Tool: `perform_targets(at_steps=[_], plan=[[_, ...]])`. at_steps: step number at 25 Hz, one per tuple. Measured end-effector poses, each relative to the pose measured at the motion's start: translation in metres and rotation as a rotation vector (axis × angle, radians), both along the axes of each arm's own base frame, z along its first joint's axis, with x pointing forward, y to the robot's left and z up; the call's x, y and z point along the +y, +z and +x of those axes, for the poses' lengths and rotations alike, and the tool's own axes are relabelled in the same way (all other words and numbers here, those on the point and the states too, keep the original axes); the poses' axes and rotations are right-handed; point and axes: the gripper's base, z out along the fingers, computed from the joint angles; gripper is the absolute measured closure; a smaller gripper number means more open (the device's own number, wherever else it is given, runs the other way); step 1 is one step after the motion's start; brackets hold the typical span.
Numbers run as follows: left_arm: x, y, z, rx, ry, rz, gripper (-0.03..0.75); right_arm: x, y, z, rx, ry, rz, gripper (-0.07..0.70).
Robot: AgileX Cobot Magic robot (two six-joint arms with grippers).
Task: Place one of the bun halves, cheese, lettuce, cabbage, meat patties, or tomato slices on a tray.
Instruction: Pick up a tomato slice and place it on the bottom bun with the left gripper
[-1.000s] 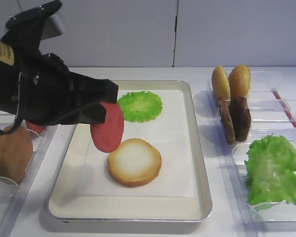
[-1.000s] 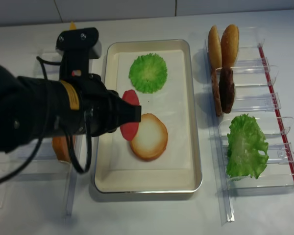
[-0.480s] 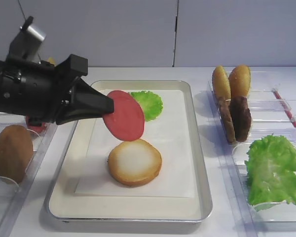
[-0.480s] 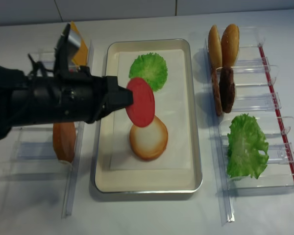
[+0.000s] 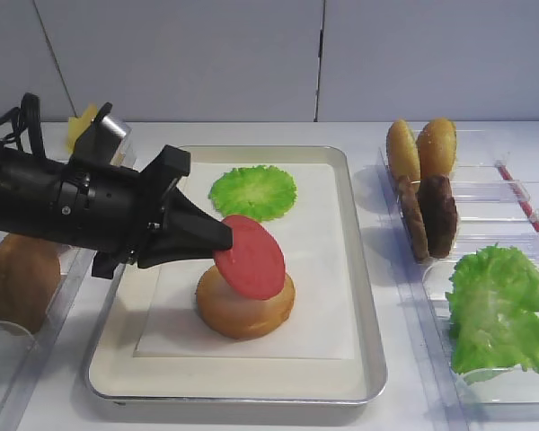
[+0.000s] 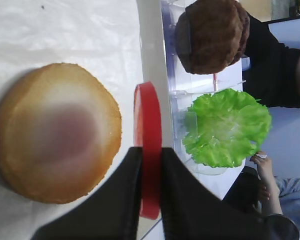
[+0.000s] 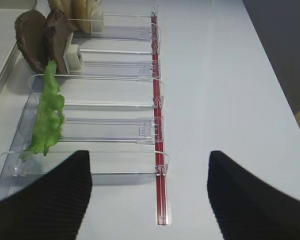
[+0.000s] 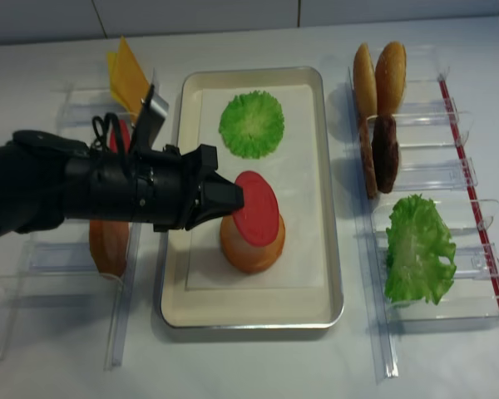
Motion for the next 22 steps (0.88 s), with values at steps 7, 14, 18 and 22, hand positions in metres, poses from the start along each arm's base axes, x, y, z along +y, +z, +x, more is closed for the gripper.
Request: perform_targets(at_steps=[7, 14, 18, 22], plan=[[-0.001, -0.008, 0.002, 0.028, 0.002, 0.006, 0.641, 0.000, 0.000, 0.000, 0.000, 0.000, 0.000, 0.129], [-0.001, -0.020, 0.007, 0.069, 0.022, 0.013, 0.641, 0.000, 0.000, 0.000, 0.000, 0.000, 0.000, 0.129], [-0.002, -0.024, 0.010, 0.086, 0.040, 0.005, 0.641, 0.000, 0.000, 0.000, 0.000, 0.000, 0.000, 0.129], [-0.002, -0.024, 0.010, 0.076, 0.035, 0.006, 0.641, 0.000, 0.000, 0.000, 0.000, 0.000, 0.000, 0.129]])
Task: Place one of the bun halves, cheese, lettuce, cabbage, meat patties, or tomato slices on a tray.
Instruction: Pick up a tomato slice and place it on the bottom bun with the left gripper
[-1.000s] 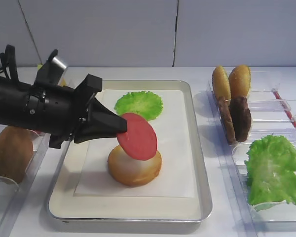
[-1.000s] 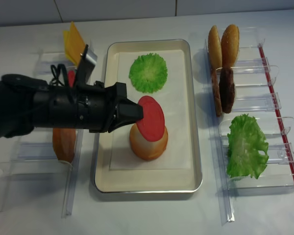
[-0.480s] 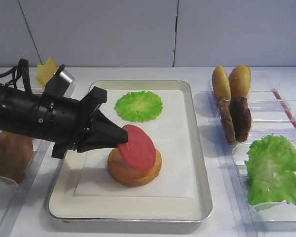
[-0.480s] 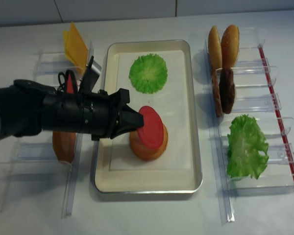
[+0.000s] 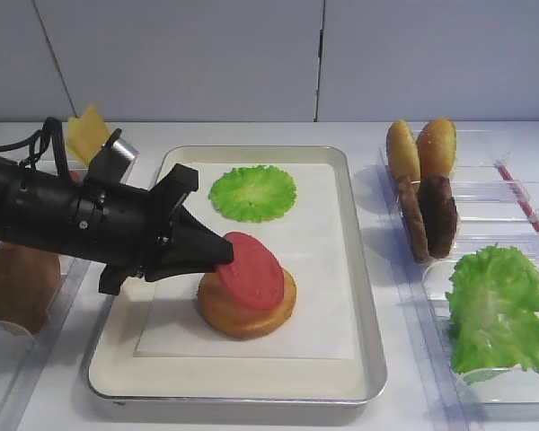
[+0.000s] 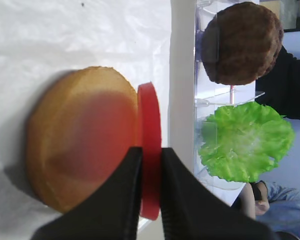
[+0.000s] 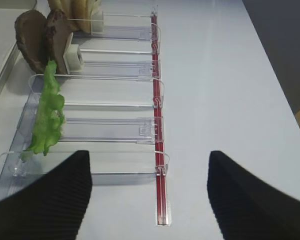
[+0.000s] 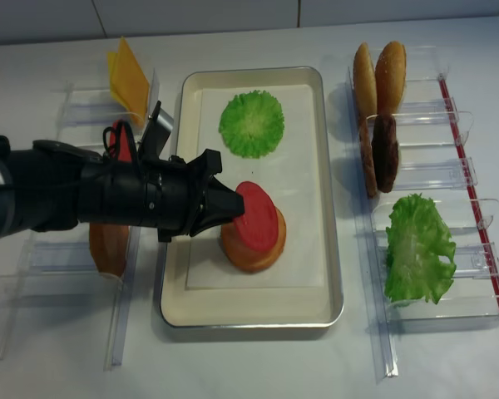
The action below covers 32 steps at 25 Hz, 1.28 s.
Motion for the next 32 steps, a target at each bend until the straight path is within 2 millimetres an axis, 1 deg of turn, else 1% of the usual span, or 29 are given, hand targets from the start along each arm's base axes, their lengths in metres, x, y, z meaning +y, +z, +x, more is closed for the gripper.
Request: perform_targets(at_steps=[12, 13, 15, 20, 21, 23, 26, 32], plan=[[-0.001, 0.001, -0.001, 0.001, -0.016, -0.013, 0.638, 0.000, 0.000, 0.000, 0.000, 0.000, 0.000, 0.129], [-0.001, 0.001, -0.002, 0.001, -0.019, -0.013, 0.624, 0.000, 0.000, 0.000, 0.000, 0.000, 0.000, 0.129], [-0.001, 0.001, -0.002, 0.001, -0.021, -0.015, 0.573, 0.000, 0.000, 0.000, 0.000, 0.000, 0.000, 0.129], [-0.001, 0.001, -0.002, -0.004, -0.026, -0.015, 0.351, 0.000, 0.000, 0.000, 0.000, 0.000, 0.000, 0.129], [-0.001, 0.001, -0.002, -0.012, -0.031, -0.014, 0.313, 0.000, 0.000, 0.000, 0.000, 0.000, 0.000, 0.129], [-0.001, 0.001, -0.002, -0.019, -0.035, -0.012, 0.267, 0.000, 0.000, 0.000, 0.000, 0.000, 0.000, 0.129], [-0.002, 0.004, 0.001, -0.047, -0.063, 0.007, 0.240, 0.000, 0.000, 0.000, 0.000, 0.000, 0.000, 0.129], [-0.001, 0.013, 0.009, -0.097, -0.148, 0.101, 0.231, 0.000, 0.000, 0.000, 0.000, 0.000, 0.000, 0.129]])
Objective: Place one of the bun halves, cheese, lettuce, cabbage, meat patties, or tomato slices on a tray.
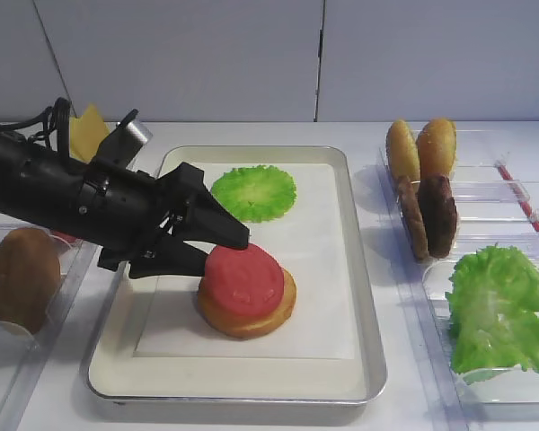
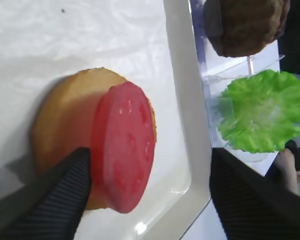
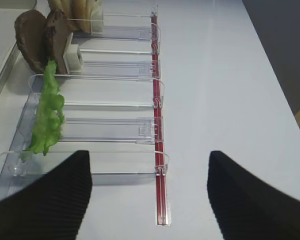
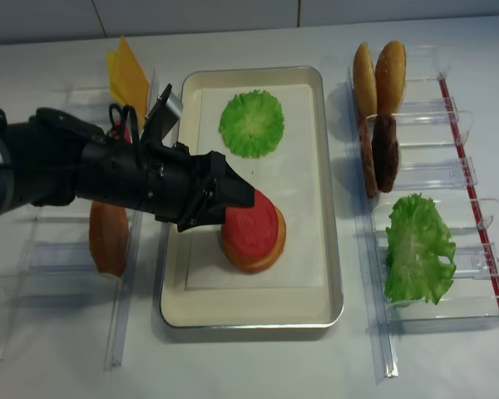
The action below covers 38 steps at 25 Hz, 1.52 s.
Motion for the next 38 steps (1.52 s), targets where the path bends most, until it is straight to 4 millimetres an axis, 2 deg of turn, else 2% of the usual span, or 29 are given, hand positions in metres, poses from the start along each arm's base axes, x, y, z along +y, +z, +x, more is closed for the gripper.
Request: perform_targets(at_steps=[6, 12, 19, 21, 32, 38], plan=[[0.002, 0.000, 0.001, -0.021, -0.050, 0.062, 0.231, 0.000, 0.000, 0.000, 0.000, 0.000, 0.000, 0.129], [0.003, 0.011, 0.010, -0.051, -0.080, 0.122, 0.231, 0.000, 0.000, 0.000, 0.000, 0.000, 0.000, 0.129], [0.001, 0.031, 0.017, -0.091, -0.135, 0.141, 0.231, 0.000, 0.000, 0.000, 0.000, 0.000, 0.000, 0.129], [0.002, 0.043, 0.015, -0.122, -0.143, 0.137, 0.231, 0.000, 0.000, 0.000, 0.000, 0.000, 0.000, 0.129], [0.016, 0.114, -0.023, -0.385, -0.144, 0.161, 0.231, 0.000, 0.000, 0.000, 0.000, 0.000, 0.000, 0.129], [0.030, 0.141, -0.048, -0.506, -0.120, 0.255, 0.231, 0.000, 0.000, 0.000, 0.000, 0.000, 0.000, 0.129]])
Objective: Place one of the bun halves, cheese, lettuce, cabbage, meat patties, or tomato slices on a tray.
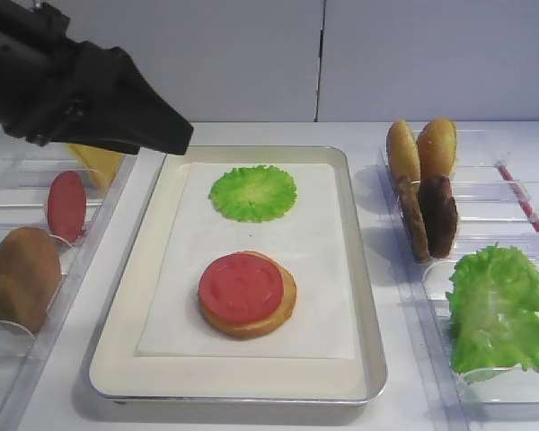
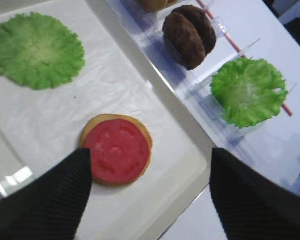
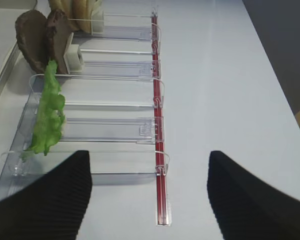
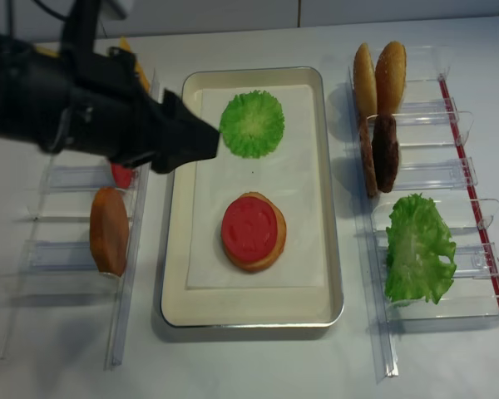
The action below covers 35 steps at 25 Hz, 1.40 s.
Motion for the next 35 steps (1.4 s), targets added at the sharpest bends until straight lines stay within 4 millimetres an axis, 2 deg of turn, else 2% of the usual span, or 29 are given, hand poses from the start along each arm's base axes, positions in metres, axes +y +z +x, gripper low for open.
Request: perform_targets(at_steps=[14, 19, 22, 32, 35], plan=[[0.064, 0.043, -0.060, -0.267, 0.316, 0.390, 0.231, 0.000, 0.000, 0.000, 0.000, 0.001, -0.002, 0.129], [0.076, 0.050, -0.094, -0.299, 0.352, 0.383, 0.231, 0.000, 0.000, 0.000, 0.000, 0.001, -0.002, 0.129], [0.082, 0.042, -0.115, -0.287, 0.403, 0.350, 0.231, 0.000, 0.000, 0.000, 0.000, 0.001, -0.002, 0.129], [0.107, -0.018, -0.198, -0.313, 0.470, 0.310, 0.231, 0.000, 0.000, 0.000, 0.000, 0.001, -0.002, 0.129], [0.113, -0.038, -0.217, -0.332, 0.505, 0.276, 0.231, 0.000, 0.000, 0.000, 0.000, 0.001, -0.002, 0.129]])
